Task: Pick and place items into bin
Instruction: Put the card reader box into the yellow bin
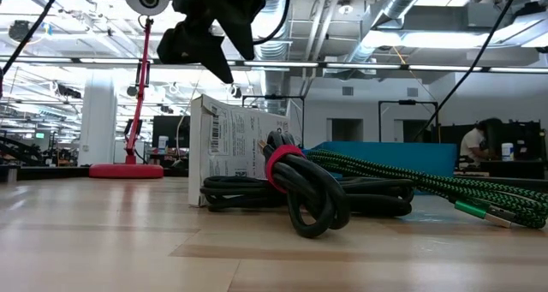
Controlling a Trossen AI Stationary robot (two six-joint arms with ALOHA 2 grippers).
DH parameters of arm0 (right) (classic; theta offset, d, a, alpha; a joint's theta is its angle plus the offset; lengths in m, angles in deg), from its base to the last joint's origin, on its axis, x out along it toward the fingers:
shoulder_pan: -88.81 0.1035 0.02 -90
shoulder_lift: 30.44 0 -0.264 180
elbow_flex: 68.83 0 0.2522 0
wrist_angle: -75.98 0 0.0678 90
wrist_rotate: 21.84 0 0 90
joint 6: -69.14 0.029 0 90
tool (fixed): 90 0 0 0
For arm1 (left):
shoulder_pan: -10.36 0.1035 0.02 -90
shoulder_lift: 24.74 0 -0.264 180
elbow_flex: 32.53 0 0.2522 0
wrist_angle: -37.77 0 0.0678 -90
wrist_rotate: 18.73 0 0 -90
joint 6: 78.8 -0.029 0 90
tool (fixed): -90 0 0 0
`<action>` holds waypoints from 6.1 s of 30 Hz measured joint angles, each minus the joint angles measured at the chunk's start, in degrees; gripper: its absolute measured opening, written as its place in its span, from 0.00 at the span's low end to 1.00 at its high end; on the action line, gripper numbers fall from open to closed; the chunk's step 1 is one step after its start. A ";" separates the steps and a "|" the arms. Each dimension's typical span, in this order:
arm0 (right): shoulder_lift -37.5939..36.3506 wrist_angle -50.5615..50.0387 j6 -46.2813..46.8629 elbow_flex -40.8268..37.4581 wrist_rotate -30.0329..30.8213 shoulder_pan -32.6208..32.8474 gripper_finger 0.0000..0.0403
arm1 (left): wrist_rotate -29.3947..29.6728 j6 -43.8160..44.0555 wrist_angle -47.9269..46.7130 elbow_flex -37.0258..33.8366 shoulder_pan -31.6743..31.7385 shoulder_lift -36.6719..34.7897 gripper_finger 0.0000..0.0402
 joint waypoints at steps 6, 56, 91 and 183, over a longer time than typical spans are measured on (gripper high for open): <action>0.00 0.00 -0.04 0.00 -0.01 0.01 0.30 | 0.65 0.30 0.03 0.00 -0.01 0.00 0.47; -26.64 0.00 -10.06 0.02 12.34 1.89 0.31 | -1.15 -7.08 -15.50 20.39 1.49 11.99 0.47; -25.29 0.00 -9.98 0.02 9.13 1.98 0.31 | -2.96 -8.88 -24.67 26.58 0.34 21.03 0.47; -21.73 0.00 -10.10 0.02 7.71 1.50 0.31 | -8.06 -15.43 -24.30 22.58 -0.41 29.00 0.33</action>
